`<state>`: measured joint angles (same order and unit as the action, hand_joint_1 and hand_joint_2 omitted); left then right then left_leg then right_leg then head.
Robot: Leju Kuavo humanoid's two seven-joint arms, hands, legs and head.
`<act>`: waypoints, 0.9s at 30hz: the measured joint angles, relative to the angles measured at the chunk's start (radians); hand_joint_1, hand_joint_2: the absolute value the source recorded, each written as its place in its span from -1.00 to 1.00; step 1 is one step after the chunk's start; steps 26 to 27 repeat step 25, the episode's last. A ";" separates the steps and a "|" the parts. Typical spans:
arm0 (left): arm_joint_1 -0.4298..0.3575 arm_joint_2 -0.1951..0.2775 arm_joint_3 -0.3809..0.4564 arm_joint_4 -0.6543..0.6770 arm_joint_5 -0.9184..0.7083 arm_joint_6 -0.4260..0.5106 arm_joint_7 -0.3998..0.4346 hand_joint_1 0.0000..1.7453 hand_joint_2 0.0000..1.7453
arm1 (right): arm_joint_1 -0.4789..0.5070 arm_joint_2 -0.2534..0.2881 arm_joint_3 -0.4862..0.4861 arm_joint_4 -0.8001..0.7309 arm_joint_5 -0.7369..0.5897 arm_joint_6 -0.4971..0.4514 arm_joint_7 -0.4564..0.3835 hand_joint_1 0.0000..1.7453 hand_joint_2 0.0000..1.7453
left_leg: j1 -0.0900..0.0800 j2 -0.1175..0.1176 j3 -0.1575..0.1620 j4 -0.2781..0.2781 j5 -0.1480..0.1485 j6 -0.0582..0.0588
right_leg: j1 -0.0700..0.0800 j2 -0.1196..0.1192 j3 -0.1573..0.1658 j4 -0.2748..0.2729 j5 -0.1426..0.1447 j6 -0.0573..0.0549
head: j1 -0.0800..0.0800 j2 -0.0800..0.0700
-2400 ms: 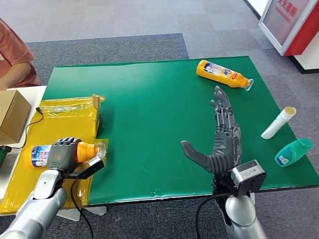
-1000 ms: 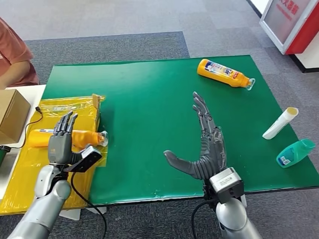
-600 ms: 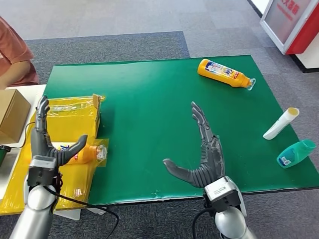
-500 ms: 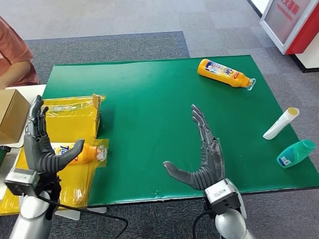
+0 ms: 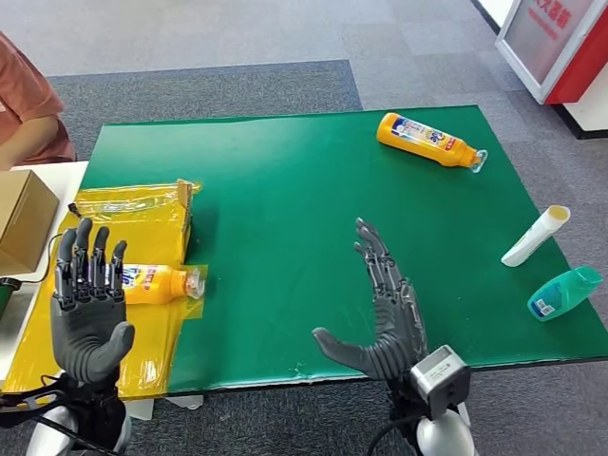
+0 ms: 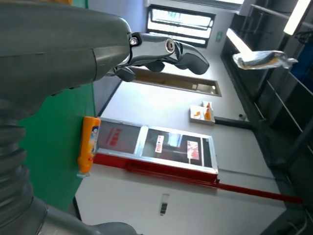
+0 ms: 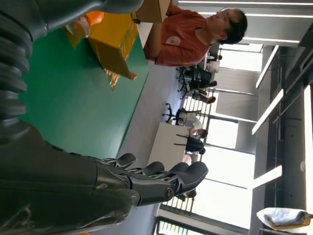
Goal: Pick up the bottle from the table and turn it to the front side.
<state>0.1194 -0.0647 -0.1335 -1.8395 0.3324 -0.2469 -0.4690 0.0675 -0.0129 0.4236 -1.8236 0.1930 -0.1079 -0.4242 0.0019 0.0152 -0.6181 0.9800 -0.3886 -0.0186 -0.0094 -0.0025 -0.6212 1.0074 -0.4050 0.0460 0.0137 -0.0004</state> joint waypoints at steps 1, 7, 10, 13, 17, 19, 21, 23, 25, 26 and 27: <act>0.009 -0.008 -0.005 0.001 0.002 0.007 0.011 -1.00 1.00 | 0.004 0.002 -0.002 0.000 -0.028 0.000 -0.001 -1.00 1.00 | 0.000 0.000 0.000 0.000 0.000 0.000 | 0.000 0.000 0.000 0.000 0.000 0.000 | 0.000 0.000; 0.055 -0.027 -0.065 0.002 -0.024 0.083 0.005 -1.00 1.00 | 0.017 0.005 -0.014 -0.002 -0.090 -0.002 0.004 -1.00 1.00 | 0.000 0.000 0.000 0.000 -0.001 0.001 | 0.000 0.000 0.000 0.000 0.000 0.000 | 0.000 0.000; 0.070 -0.028 -0.084 0.002 -0.032 0.106 -0.004 -1.00 1.00 | 0.021 0.005 -0.019 -0.003 -0.092 -0.002 0.006 -1.00 1.00 | 0.000 0.000 0.000 0.000 -0.001 0.001 | 0.000 0.000 0.000 0.000 0.000 0.000 | 0.000 0.000; 0.074 -0.028 -0.094 0.002 -0.033 0.111 -0.008 -1.00 1.00 | 0.022 0.005 -0.022 -0.007 -0.091 -0.002 0.006 -1.00 1.00 | 0.000 0.000 0.000 0.000 -0.001 0.001 | 0.000 0.000 0.000 0.000 -0.001 0.000 | 0.000 0.000; 0.075 -0.028 -0.106 0.002 -0.033 0.112 -0.009 -1.00 1.00 | 0.022 0.005 -0.027 -0.010 -0.090 -0.002 0.006 -1.00 1.00 | 0.000 0.000 0.000 0.000 -0.001 0.001 | 0.000 0.000 0.000 0.000 0.000 0.000 | 0.000 0.000; 0.075 -0.028 -0.109 0.002 -0.031 0.112 -0.009 -1.00 1.00 | 0.022 0.005 -0.027 -0.012 -0.090 -0.002 0.006 -1.00 1.00 | 0.000 0.000 0.000 0.000 -0.001 0.001 | 0.000 0.000 0.000 0.000 0.000 0.000 | 0.000 0.000; 0.075 -0.028 -0.113 0.002 -0.029 0.112 -0.010 -1.00 1.00 | 0.022 0.005 -0.027 -0.013 -0.090 -0.002 0.006 -1.00 1.00 | 0.000 0.000 0.000 0.000 -0.001 0.001 | 0.000 0.000 0.000 0.000 0.000 0.001 | 0.000 0.000; 0.075 -0.028 -0.116 0.002 -0.027 0.114 -0.010 -1.00 1.00 | 0.021 0.005 -0.027 -0.014 -0.090 -0.001 0.006 -1.00 1.00 | 0.000 0.000 0.000 0.000 -0.001 0.001 | 0.000 0.000 0.000 0.000 0.000 0.001 | 0.000 0.000; 0.075 -0.028 -0.117 0.002 -0.027 0.114 -0.011 -1.00 1.00 | 0.021 0.005 -0.027 -0.015 -0.090 -0.001 0.006 -1.00 1.00 | 0.000 0.000 0.000 0.000 -0.001 0.001 | 0.000 0.000 0.000 0.000 0.000 0.001 | 0.000 0.000; 0.075 -0.028 -0.117 0.002 -0.027 0.114 -0.011 -1.00 1.00 | 0.021 0.005 -0.027 -0.015 -0.090 -0.001 0.006 -1.00 1.00 | 0.000 0.000 0.000 0.000 -0.001 0.001 | 0.000 0.000 0.000 0.000 0.000 0.001 | 0.000 0.000; 0.075 -0.028 -0.117 0.002 -0.027 0.114 -0.011 -1.00 1.00 | 0.021 0.005 -0.027 -0.015 -0.090 -0.001 0.006 -1.00 1.00 | 0.000 0.000 0.000 0.000 -0.001 0.001 | 0.000 0.000 0.000 0.000 0.000 0.001 | 0.000 0.000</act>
